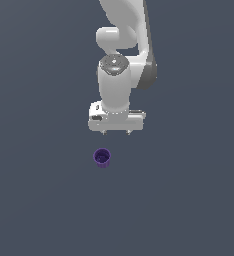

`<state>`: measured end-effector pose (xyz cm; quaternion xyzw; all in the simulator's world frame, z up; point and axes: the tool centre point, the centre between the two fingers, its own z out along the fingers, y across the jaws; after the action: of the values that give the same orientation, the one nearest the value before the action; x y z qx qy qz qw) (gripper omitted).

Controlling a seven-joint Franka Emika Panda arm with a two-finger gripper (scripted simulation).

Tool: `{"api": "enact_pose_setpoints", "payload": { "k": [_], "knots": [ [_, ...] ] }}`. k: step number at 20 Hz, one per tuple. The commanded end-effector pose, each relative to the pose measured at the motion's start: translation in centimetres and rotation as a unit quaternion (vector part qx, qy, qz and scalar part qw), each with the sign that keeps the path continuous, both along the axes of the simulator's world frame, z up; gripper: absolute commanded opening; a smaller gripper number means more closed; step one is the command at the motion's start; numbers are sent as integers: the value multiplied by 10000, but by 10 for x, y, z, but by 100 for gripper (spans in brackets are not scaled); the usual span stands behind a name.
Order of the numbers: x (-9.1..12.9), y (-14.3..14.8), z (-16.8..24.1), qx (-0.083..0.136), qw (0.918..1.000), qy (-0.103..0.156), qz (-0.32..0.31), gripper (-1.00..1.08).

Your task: Pick up the object and move it to a goal position.

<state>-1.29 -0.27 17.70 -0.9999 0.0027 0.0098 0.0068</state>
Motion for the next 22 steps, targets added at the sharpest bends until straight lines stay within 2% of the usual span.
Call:
{"api": "enact_pose_setpoints", "payload": {
  "k": [1, 7, 13, 18, 22],
  "knots": [
    [0, 0, 0, 0, 10000, 0, 0, 28],
    [-1, 15, 5, 24, 9999, 3, 153, 28],
    [-1, 15, 4, -7, 9998, 22, 218, 28],
    [-3, 14, -3, -161, 9985, 112, 511, 28],
    [-4, 12, -11, -371, 9949, 240, 905, 28]
  ]
}}
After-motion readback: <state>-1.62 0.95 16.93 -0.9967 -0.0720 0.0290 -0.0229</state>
